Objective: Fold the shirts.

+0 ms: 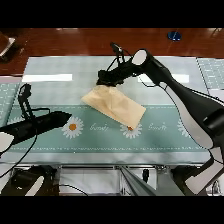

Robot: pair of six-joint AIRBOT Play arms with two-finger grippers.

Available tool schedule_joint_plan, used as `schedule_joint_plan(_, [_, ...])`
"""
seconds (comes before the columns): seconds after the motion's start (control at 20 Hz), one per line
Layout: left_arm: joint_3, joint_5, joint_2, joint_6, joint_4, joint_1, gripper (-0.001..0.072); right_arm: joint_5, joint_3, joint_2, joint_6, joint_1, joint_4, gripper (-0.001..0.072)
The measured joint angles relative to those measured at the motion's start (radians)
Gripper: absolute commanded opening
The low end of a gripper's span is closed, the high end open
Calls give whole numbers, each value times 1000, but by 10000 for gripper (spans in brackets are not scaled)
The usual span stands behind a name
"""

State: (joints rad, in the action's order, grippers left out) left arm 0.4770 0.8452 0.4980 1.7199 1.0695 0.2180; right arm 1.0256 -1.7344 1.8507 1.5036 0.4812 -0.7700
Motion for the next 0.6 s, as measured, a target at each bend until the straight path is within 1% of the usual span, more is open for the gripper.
schedule_joint_plan(0.1, [-21,-15,-3,2,-3,0,17,14,-17,30,-15,2,60,416])
schedule_joint_plan(0.2, [-32,-42,3,4,-7,-1,17,58,-27,31,-23,-16,95,415])
schedule_joint_plan(0.35, [-40,-66,16,5,-8,-1,17,191,-33,-40,-29,-85,74,415])
schedule_joint_plan(0.4, [-41,-69,19,6,-8,-1,17,235,-33,-84,-27,-112,25,415])
schedule_joint_plan(0.45, [-42,-79,22,6,-8,-1,17,280,-25,-145,-17,-142,-63,415])
schedule_joint_plan(0.55, [-43,-79,25,7,-8,-1,17,326,35,-297,22,-200,-277,415])
schedule_joint_plan(0.6, [-43,-84,26,7,-8,-1,17,326,101,-391,55,-233,-396,415])
